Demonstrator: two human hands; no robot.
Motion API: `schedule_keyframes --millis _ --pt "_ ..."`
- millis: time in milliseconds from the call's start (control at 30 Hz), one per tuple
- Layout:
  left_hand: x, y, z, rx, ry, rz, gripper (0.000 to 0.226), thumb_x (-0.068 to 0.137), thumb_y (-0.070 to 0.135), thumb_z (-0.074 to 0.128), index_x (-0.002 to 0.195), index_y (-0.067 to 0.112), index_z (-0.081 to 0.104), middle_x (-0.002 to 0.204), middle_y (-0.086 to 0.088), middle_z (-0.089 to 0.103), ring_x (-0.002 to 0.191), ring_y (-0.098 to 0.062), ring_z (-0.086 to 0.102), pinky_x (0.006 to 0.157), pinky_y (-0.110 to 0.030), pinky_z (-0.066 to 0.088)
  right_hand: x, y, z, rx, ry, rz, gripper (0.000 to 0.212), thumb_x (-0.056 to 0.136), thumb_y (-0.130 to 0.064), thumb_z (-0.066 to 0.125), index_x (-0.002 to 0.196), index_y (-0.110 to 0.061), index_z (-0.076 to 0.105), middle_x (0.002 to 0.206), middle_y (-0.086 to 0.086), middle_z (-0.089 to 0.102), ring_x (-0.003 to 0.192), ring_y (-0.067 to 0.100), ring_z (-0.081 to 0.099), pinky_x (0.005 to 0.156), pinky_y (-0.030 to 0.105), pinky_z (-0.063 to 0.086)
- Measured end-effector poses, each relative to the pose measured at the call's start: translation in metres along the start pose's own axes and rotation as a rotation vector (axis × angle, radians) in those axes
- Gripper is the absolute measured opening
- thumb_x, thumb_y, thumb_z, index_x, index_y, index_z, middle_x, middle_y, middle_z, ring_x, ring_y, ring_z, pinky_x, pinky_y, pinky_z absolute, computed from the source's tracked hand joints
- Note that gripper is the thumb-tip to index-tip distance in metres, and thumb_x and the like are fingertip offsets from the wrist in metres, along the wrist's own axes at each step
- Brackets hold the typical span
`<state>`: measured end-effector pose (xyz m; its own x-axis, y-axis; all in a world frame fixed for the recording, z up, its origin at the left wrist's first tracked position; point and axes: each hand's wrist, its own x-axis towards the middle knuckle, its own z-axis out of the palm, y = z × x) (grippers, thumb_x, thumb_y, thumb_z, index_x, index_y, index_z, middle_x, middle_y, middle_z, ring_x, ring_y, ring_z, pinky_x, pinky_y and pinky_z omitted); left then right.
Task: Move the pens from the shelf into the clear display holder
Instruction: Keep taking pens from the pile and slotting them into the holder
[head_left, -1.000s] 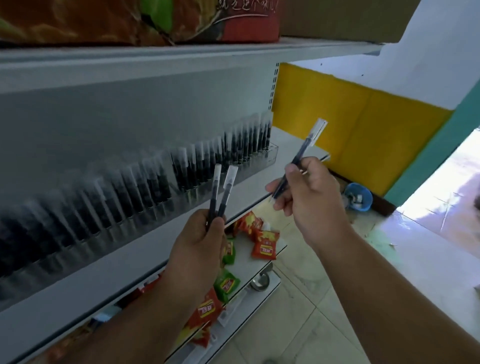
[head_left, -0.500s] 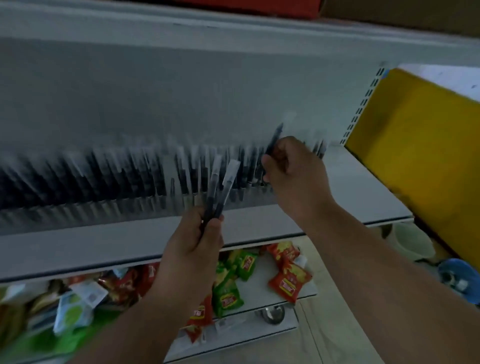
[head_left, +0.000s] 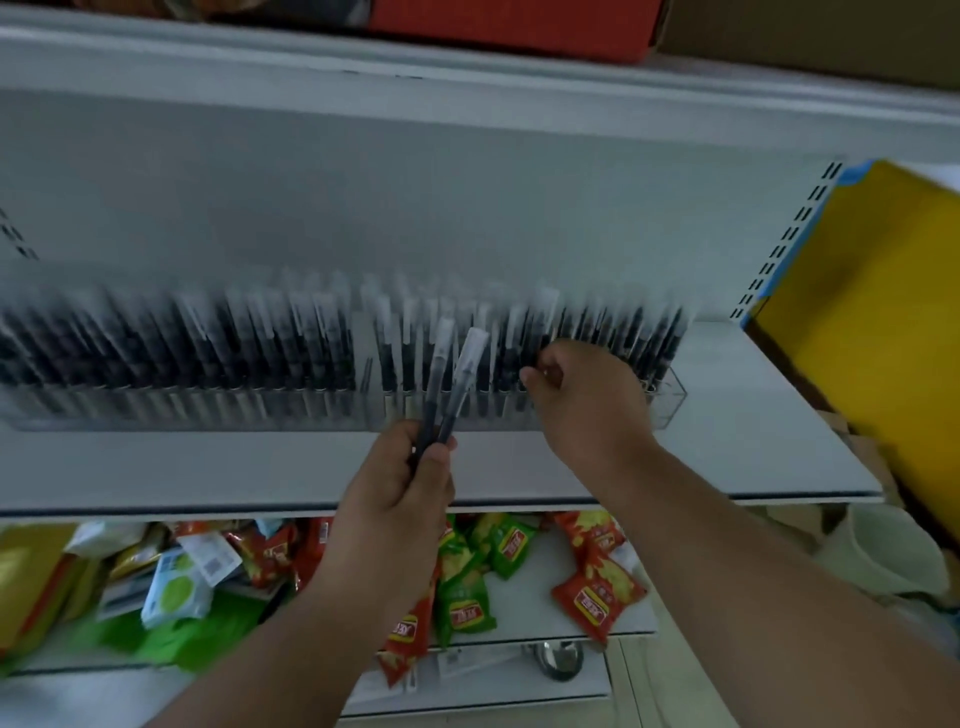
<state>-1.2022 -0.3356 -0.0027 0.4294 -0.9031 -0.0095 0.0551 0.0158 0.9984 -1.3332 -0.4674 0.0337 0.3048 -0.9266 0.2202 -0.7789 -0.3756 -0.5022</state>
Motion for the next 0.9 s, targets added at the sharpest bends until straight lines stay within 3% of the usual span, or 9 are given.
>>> schedule_keyframes --millis 233,400,533,600,700,833,900 --pt "0.007 0.002 -0.003 0.014 -0.03 0.008 0.029 0.102 0.02 0.044 0.084 0.035 0.061 0.058 0.004 0.043 0.05 -0.016 0.03 0.051 -0.034 0.025 -0.005 -0.001 0.002 0.055 -0.003 0.097 0.024 0.092 -0.043 0.062 0.08 -0.023 0.06 0.068 -0.008 0.058 0.063 0.007 0.054 0.05 0.023 0.036" --pt "0.012 0.003 0.002 0.012 -0.074 0.038 0.025 0.102 0.017 0.045 0.086 0.03 0.06 0.058 0.005 0.043 0.051 -0.014 0.033 0.052 -0.032 0.028 -0.025 -0.016 -0.023 0.379 0.056 -0.008 0.011 0.089 -0.036 0.067 0.082 -0.027 0.067 0.065 -0.013 0.06 0.056 0.002 0.054 0.049 0.016 0.041" --pt "0.013 0.003 0.012 0.082 -0.135 0.109 0.024 0.101 0.018 0.047 0.087 0.033 0.059 0.06 0.005 0.044 0.055 -0.014 0.037 0.055 -0.034 0.032 -0.029 -0.033 -0.03 0.493 -0.077 -0.026 0.022 0.088 -0.035 0.068 0.079 -0.015 0.066 0.061 0.002 0.059 0.05 0.009 0.05 0.051 0.03 0.047" --pt "0.013 0.005 0.016 0.088 -0.162 0.135 0.02 0.102 0.019 0.047 0.09 0.03 0.059 0.061 0.005 0.044 0.055 -0.014 0.038 0.055 -0.034 0.034 -0.028 -0.032 -0.031 0.558 -0.058 0.022 0.026 0.091 -0.029 0.067 0.077 -0.007 0.063 0.057 0.007 0.053 0.048 0.01 0.046 0.048 0.027 0.042" --pt "0.016 0.004 0.015 0.088 -0.095 0.131 0.022 0.102 0.018 0.045 0.089 0.027 0.061 0.059 0.007 0.043 0.054 -0.011 0.038 0.052 -0.027 0.035 -0.023 -0.021 -0.041 0.676 0.059 0.103 0.023 0.095 -0.026 0.063 0.077 -0.011 0.062 0.054 0.003 0.056 0.044 0.01 0.049 0.045 0.021 0.042" --pt "0.017 -0.007 0.008 0.111 -0.038 0.115 0.027 0.103 0.022 0.045 0.087 0.036 0.061 0.057 0.007 0.042 0.054 -0.017 0.037 0.054 -0.036 0.031 -0.003 0.003 -0.05 0.431 0.257 0.057 0.02 0.097 -0.031 0.056 0.084 -0.016 0.061 0.068 0.002 0.063 0.062 0.018 0.06 0.059 0.033 0.049" --pt "0.016 -0.01 0.009 0.094 -0.04 0.114 0.024 0.103 0.026 0.045 0.088 0.034 0.062 0.056 0.007 0.04 0.053 -0.016 0.035 0.054 -0.036 0.029 0.003 0.007 -0.05 0.301 0.273 -0.011 0.014 0.098 -0.028 0.055 0.088 -0.019 0.059 0.084 -0.003 0.067 0.073 0.011 0.06 0.063 0.022 0.046"
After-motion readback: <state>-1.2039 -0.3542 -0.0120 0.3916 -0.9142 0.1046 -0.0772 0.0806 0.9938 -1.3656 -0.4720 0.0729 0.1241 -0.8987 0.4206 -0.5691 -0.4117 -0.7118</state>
